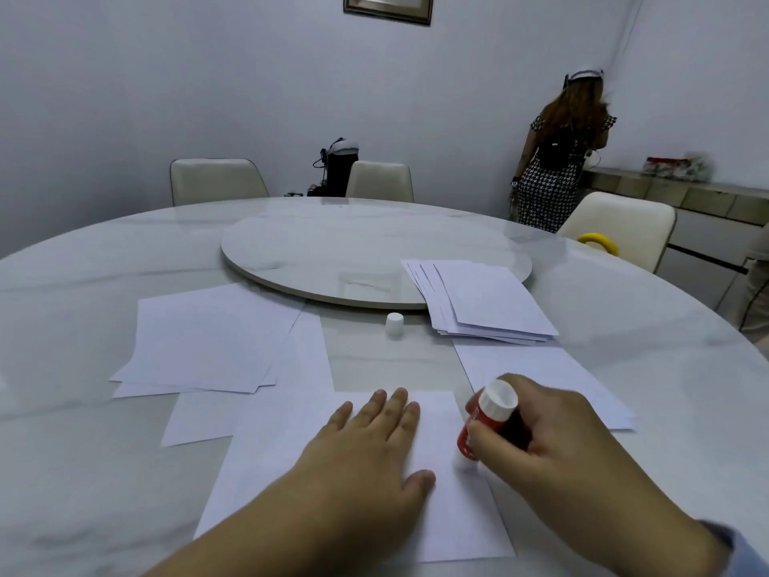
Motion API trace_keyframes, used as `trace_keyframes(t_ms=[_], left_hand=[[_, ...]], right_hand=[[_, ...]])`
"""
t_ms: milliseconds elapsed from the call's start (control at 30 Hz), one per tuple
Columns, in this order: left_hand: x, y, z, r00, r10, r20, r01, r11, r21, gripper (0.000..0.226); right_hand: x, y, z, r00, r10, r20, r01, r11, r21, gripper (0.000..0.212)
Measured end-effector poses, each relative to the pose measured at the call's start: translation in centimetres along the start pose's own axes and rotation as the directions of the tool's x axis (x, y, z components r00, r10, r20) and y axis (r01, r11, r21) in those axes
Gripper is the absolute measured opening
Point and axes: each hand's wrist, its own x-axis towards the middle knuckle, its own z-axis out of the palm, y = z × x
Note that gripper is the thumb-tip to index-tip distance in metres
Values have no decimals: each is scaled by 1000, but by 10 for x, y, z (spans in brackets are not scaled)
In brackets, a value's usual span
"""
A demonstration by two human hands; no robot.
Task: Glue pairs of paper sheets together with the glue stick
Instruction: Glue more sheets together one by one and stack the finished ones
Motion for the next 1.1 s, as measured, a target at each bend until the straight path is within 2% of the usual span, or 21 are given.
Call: trace_keyframes(t_ms=[67, 167, 233, 333, 367, 467, 567, 633, 667, 733, 767, 833, 867, 933, 1000, 1100], left_hand=[[0, 0, 0, 1000, 0, 1, 0, 1000, 1, 68], [0, 0, 0, 1000, -2, 10, 2, 1000, 1, 68], [0, 1, -1, 1000, -3, 9, 3, 1000, 6, 68], [-1, 2, -2, 1000, 13, 3, -13, 1000, 10, 67], [-1, 0, -3, 1000, 26, 9, -26, 1000, 8, 67], [-4, -6, -12, 992, 101, 80, -99, 995, -28, 65], [-7, -13, -23, 927, 260, 272, -253, 966, -59, 66], [-8, -16, -30, 877, 330, 349, -305, 944, -127, 73], [-8, -17, -33, 878, 346, 330, -308, 937, -163, 79], [-8, -19, -33, 927, 333, 172, -296, 932, -212, 81], [-6, -19, -29, 955, 290, 60, -268, 932, -244, 70], [-3, -18, -22, 982, 132, -134, -165, 948, -273, 51], [1, -16, -18, 980, 74, -185, -119, 961, -249, 54], [12, -10, -8, 978, 25, -207, -58, 986, -155, 63], [19, -6, -1, 983, -19, -184, 4, 997, -83, 68], [22, -8, 4, 986, -50, -156, 41, 997, -60, 68]], right_hand=[[-14, -5, -4, 1000, 9, 29, -9, 1000, -8, 42], [-30, -11, -10, 999, 16, 37, -16, 1000, 8, 42], [-36, -10, -11, 999, 28, 21, -29, 999, 44, 38], [-40, -12, -13, 999, 47, 27, -51, 984, 173, 16], [-41, -12, -16, 998, 56, -6, -52, 959, 279, 12], [-42, -3, -33, 940, 168, -299, 32, 826, 563, 25], [-39, 2, -48, 881, 217, -420, 136, 734, 665, 22], [-36, 0, -49, 886, 203, -416, 149, 725, 672, 20], [-35, -3, -48, 890, 197, -410, 149, 724, 673, 19], [-32, -6, -44, 893, 180, -412, 164, 723, 671, 18], [-29, -8, -40, 893, 167, -418, 174, 728, 663, 20], [-19, -9, -33, 898, 135, -418, 174, 764, 621, 22], [-12, -9, -29, 907, 120, -403, 159, 789, 593, 24], [7, -7, -18, 932, 84, -352, 115, 853, 509, 20], [30, -3, -4, 954, 70, -292, 56, 914, 402, 4], [60, 7, 17, 978, 45, -202, 2, 974, 225, 3]])
